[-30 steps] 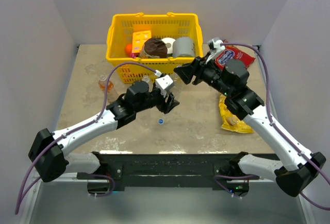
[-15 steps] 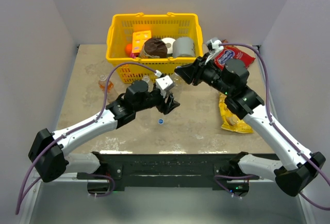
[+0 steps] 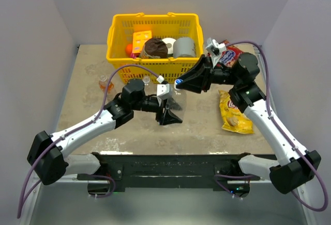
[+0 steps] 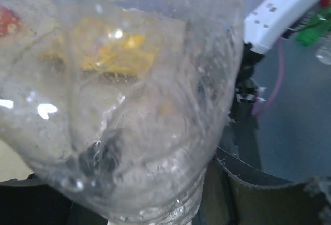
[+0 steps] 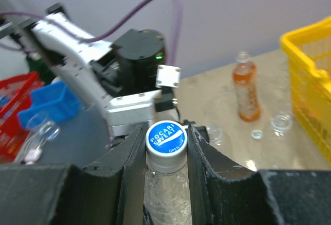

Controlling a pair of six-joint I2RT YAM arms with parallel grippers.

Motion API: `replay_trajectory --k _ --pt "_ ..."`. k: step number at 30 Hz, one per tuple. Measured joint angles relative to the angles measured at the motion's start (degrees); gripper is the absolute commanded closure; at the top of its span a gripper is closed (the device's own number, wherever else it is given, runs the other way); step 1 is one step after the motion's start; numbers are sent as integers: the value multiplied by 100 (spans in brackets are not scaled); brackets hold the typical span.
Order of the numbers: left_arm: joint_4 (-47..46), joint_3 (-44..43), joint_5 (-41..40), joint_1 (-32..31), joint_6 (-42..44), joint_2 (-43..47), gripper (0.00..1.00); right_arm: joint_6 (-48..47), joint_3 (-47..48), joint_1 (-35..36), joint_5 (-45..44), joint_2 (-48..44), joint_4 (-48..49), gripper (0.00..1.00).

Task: Unscrew the bottle caps
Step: Unscrew the bottle cap from the plastic bottle.

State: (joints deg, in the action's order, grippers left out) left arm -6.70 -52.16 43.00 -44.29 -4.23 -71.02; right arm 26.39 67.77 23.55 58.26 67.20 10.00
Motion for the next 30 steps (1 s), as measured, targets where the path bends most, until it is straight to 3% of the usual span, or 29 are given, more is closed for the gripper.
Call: replay_trajectory --k 7,13,15,16,17,18,19,22,25,30 --pt "-446 151 1569 -24 -376 -103 67 -90 120 7 1547 144 271 89" --pt "-822 240 2212 -52 -699 -212 68 -785 452 7 2227 269 -452 88" --pt "-907 243 2328 -52 -798 -251 68 -1023 568 4 2323 321 -750 80" --pt "-933 247 2371 -52 -833 -260 68 -1117 614 4 2354 334 -870 67" --pt "-949 249 2404 -52 -870 -262 68 -1182 643 4 2358 337 -975 61" --pt "-953 254 2415 -52 -870 -262 68 -1202 651 4 2328 328 -1012 56" --pt "-951 256 2409 -50 -866 -262 68 -1207 651 4 2269 306 -1023 40" --pt "-1054 251 2306 -35 -791 -240 68 -981 476 -2 1891 168 -772 19" --pt "-1097 232 1976 -13 -603 -111 68 -728 240 -9 1259 4 -627 16" --pt "-981 140 901 57 -354 39 69 -505 7 4 -247 -492 -660 19"
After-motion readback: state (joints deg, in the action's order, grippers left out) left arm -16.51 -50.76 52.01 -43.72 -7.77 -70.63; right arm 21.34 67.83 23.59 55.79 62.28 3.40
